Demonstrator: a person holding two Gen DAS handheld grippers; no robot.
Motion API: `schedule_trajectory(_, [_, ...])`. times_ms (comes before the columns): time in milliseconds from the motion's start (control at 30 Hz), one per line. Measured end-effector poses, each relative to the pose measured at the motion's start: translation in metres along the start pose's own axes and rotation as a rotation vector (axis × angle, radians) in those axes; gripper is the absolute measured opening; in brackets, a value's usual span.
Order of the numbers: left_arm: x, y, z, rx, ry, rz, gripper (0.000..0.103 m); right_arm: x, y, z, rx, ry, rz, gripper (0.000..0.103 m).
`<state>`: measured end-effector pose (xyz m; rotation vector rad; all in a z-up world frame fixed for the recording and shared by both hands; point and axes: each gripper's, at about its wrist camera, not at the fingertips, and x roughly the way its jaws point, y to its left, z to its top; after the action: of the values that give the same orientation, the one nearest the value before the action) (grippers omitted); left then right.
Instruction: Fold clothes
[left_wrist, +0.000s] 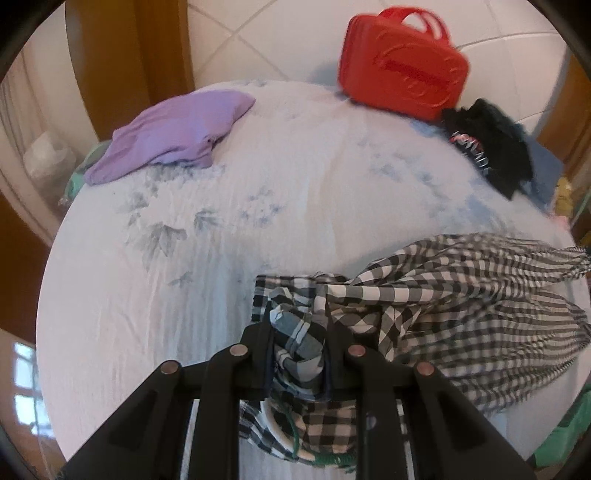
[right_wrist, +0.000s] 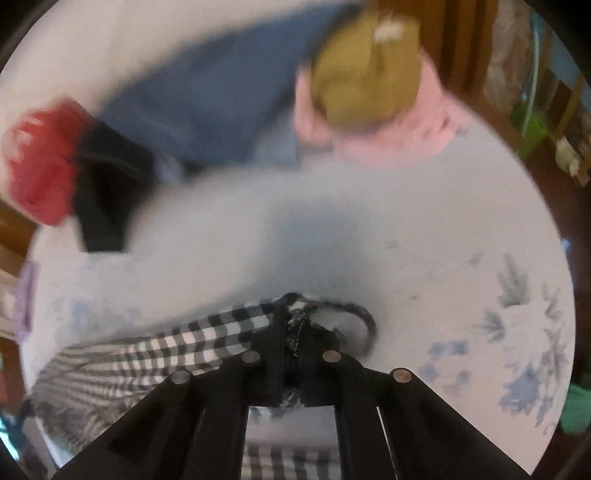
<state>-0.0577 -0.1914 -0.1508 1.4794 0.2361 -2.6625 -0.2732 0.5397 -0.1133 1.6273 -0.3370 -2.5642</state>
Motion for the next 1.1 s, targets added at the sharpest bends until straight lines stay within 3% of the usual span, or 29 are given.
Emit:
schedule_trajectory(67, [-0.005, -0.001, -0.010, 0.017, -0.008, -0.011, 0.019, -0.036, -0.016, -0.025, -0.008, -0.053, 0.039, 0.005])
schedule_trajectory(233, [-0.002, 0.005, -0.042, 0.012, 0.075, -0.067, 0.026, -0.064, -0.068, -0.119, 0.014, 0.032, 0.036, 0.009])
schedule_trajectory(267, [-0.002, 0.008, -0.044, -0.003, 0.095, -0.070, 0.036, -0.065, -0.078, -0.135, 0.027, 0.057, 0.015, 0.012])
schedule_trajectory(300, [-0.003, 0.011, -0.046, -0.018, 0.114, -0.072, 0.045, -0.060, -0.087, -0.146, 0.049, 0.089, -0.026, 0.022])
schedule_trajectory(333, [-0.004, 0.014, -0.048, -0.031, 0.129, -0.075, 0.064, -0.055, -0.097, -0.158, 0.071, 0.121, -0.068, 0.041])
schedule_trajectory(367, [-0.011, 0.016, -0.046, -0.040, 0.121, -0.076, 0.074, -0.052, -0.106, -0.166, 0.093, 0.138, -0.109, 0.047])
schedule_trajectory(433, [-0.032, 0.016, -0.037, -0.036, 0.074, -0.088, 0.076, -0.058, -0.119, -0.172, 0.150, 0.111, -0.148, 0.049])
schedule_trajectory(533, [-0.056, 0.009, -0.016, 0.008, 0.018, -0.063, 0.076, -0.068, -0.120, -0.167, 0.186, 0.059, -0.131, 0.054])
schedule_trajectory(667, [-0.053, 0.005, 0.002, 0.015, 0.009, -0.037, 0.076, -0.073, -0.113, -0.155, 0.204, 0.014, -0.101, 0.057])
schedule_trajectory(700, [-0.054, 0.005, 0.005, 0.016, 0.008, -0.045, 0.076, -0.070, -0.112, -0.153, 0.205, 0.019, -0.098, 0.057])
schedule_trajectory(767, [-0.063, 0.007, 0.001, 0.031, 0.009, -0.136, 0.076, -0.064, -0.109, -0.149, 0.208, 0.038, -0.094, 0.057])
schedule_trajectory(833, [-0.074, 0.006, -0.010, 0.087, 0.017, -0.121, 0.076, -0.063, -0.108, -0.153, 0.205, 0.046, -0.088, 0.057])
schedule_trajectory(933, [-0.077, 0.018, -0.016, 0.058, 0.045, -0.055, 0.076, -0.060, -0.110, -0.160, 0.218, 0.058, -0.087, 0.057])
schedule_trajectory(1100, [-0.041, 0.047, 0.008, -0.159, 0.071, 0.022, 0.076, -0.049, -0.117, -0.163, 0.295, 0.068, -0.067, 0.058])
